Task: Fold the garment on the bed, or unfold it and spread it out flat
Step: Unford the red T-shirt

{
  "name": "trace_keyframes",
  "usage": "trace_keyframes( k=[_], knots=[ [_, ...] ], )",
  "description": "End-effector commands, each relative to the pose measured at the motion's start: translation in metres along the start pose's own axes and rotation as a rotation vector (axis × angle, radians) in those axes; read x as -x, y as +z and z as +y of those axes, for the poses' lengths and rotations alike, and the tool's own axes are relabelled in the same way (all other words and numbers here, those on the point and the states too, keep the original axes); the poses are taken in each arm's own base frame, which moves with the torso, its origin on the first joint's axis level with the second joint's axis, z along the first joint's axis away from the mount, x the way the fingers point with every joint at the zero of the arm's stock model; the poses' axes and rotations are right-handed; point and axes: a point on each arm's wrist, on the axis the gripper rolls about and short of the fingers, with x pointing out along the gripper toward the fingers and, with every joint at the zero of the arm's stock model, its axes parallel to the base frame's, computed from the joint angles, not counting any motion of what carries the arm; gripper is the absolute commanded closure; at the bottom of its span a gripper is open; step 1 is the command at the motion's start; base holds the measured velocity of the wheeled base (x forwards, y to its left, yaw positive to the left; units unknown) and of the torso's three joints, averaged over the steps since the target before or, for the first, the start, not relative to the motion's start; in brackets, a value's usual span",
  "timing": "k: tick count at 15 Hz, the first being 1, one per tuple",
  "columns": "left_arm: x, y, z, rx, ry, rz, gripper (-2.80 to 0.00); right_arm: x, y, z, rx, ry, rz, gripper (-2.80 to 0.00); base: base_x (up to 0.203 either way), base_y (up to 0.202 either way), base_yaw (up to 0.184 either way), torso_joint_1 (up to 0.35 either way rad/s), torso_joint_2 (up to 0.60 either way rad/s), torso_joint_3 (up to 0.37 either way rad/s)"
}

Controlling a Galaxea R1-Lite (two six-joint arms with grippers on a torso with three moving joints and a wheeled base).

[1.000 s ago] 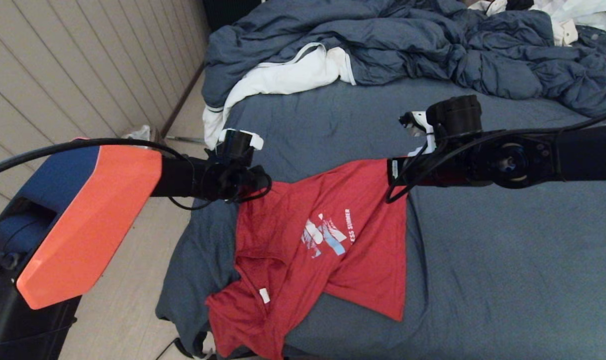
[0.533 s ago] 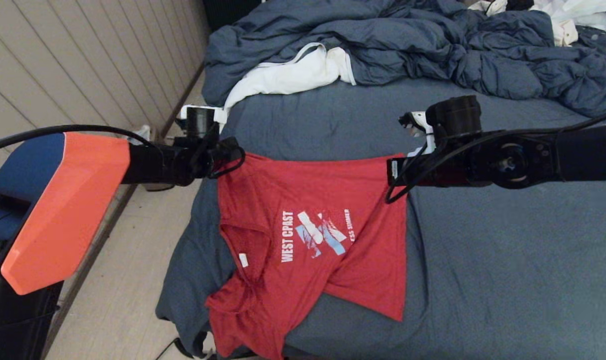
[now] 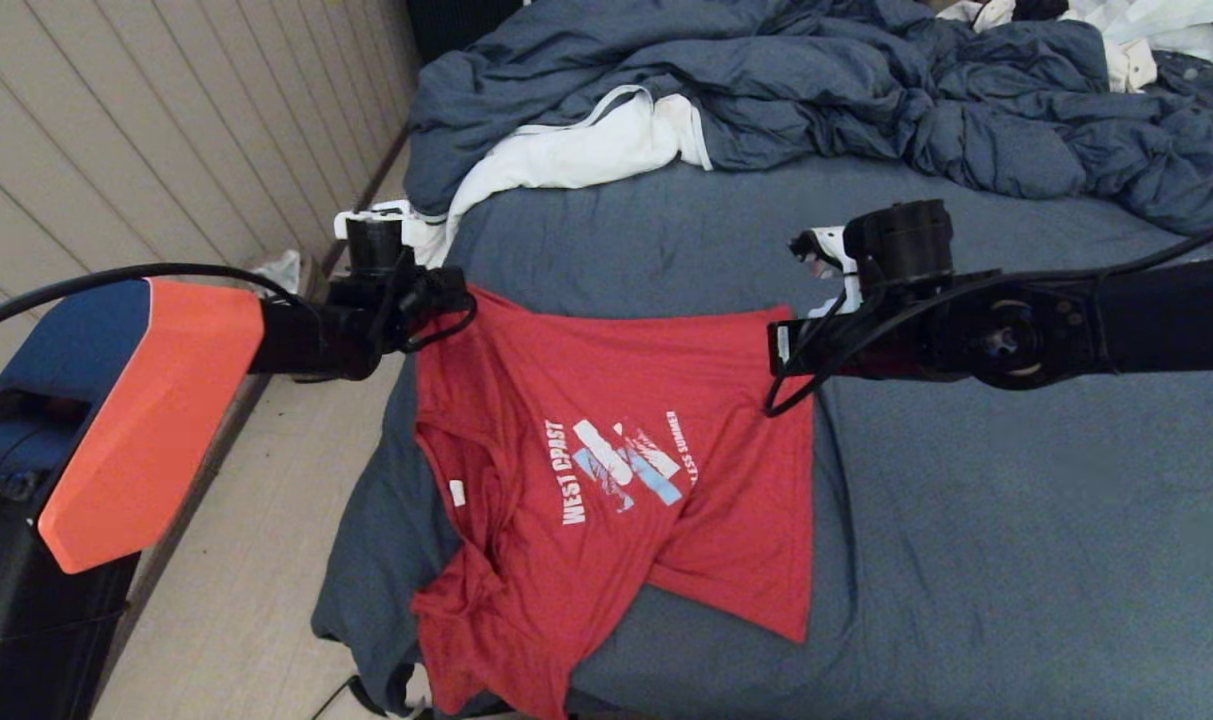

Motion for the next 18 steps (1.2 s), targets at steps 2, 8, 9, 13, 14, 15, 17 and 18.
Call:
trace_keyframes(
  k=[2,8,9,13,14,15,17,18],
  knots=[
    [-0.009,-0.009,0.013,-0.047,-0.005,0.01,0.0,-0.003,-0.002,0.001,0.002,0.0,0.004,0.0,0.0,0.0,0.0,0.0,0.0,0.0],
    [-0.021,-0.025,0.03,-0.112,0.041,0.022,0.0,-0.003,-0.003,0.002,0.003,0.004,-0.009,0.0,0.0,0.0,0.0,0.0,0.0,0.0],
    [-0.02,-0.025,0.031,-0.114,0.055,0.021,0.0,-0.002,-0.002,0.002,0.003,0.004,-0.011,0.0,0.0,0.0,0.0,0.0,0.0,0.0],
    [-0.018,-0.018,0.03,-0.111,0.063,0.004,-2.8,-0.002,-0.002,0.002,0.007,0.004,-0.011,0.0,0.0,0.0,0.0,0.0,0.0,0.0],
    [-0.016,-0.014,0.03,-0.109,0.063,-0.003,-2.8,-0.002,-0.003,0.002,0.007,0.003,-0.01,0.0,0.0,0.0,0.0,0.0,0.0,0.0],
    [-0.014,-0.01,0.03,-0.107,0.064,-0.01,-2.8,-0.002,-0.002,0.002,0.007,0.004,-0.011,0.0,0.0,0.0,0.0,0.0,0.0,0.0],
    [-0.009,-0.001,0.029,-0.097,0.074,-0.017,-2.8,-0.001,0.0,0.001,0.004,0.012,-0.017,0.0,0.0,0.0,0.0,0.0,0.0,0.0],
    [-0.006,0.0,0.027,-0.088,0.097,0.002,-2.8,0.0,0.003,0.001,-0.001,0.019,-0.023,0.0,0.0,0.0,0.0,0.0,0.0,0.0]
  ],
)
